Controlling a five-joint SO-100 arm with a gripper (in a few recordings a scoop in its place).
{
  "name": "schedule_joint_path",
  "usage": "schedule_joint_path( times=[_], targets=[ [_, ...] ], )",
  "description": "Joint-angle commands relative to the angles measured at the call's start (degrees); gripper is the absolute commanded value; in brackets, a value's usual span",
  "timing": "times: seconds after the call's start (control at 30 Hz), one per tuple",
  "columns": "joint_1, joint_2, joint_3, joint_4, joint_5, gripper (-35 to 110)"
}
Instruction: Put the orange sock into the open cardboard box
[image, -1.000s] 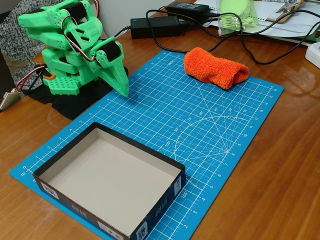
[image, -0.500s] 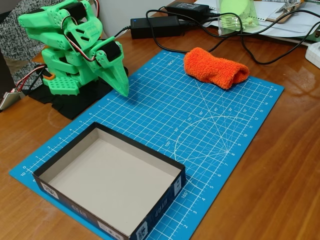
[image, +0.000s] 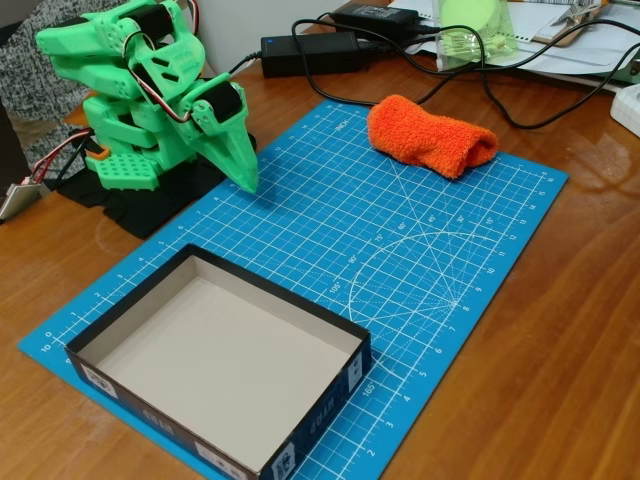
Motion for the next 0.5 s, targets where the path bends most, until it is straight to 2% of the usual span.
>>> schedule_joint_path(
  times=[0.0,0.2,0.37,0.47],
  targets=[
    [0.79,0.88,0.00,0.09,0.00,0],
    [-0.97,-1.32,-0.35,-0.97,-1.85,0],
    [-2.37,-20.57,-8.09,-16.00,-12.66,0],
    [-10.11,-32.70,-20.13,-16.87,-17.40,0]
  ],
)
